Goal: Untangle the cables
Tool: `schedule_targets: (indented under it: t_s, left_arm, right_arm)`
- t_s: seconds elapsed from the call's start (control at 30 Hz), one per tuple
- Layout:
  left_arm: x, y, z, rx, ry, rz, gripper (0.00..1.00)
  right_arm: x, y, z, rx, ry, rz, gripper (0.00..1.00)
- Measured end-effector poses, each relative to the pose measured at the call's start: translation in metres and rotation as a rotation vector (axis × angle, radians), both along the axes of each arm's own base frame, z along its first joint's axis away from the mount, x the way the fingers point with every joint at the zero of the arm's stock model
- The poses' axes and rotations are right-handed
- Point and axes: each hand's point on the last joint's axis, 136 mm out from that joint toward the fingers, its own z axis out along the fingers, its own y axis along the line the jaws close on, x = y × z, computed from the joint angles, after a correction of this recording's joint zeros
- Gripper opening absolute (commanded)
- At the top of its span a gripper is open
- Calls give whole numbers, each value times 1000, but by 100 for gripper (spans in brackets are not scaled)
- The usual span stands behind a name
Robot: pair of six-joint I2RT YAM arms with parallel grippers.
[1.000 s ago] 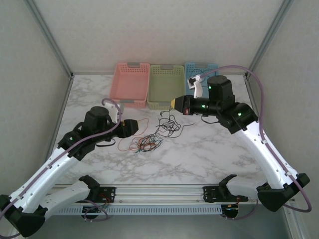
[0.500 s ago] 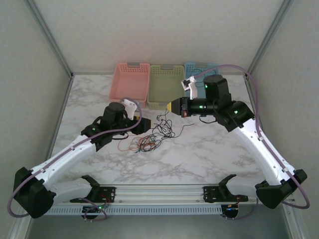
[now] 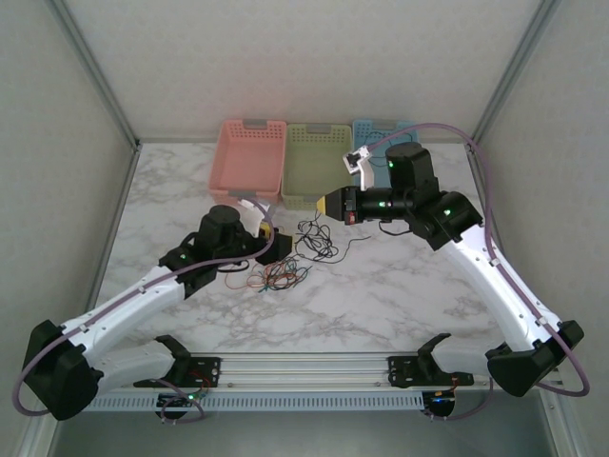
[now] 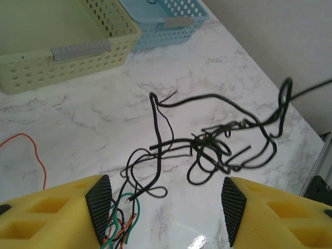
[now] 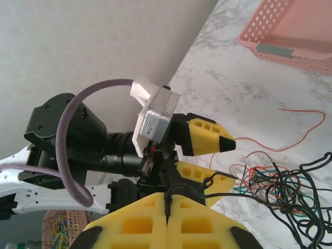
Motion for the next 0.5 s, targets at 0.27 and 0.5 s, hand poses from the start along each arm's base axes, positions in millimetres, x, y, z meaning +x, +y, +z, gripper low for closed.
schedule_targets:
  t_s: [0.27, 0.5]
  left_arm:
    - [-20, -4, -9, 147, -85, -43, 63]
    - [-32, 4, 4, 316, -179, -75, 67]
  right_arm:
    - [-6, -4, -7, -50, -36, 36, 0]
    - [-19, -13, 6, -75, -237, 113, 0]
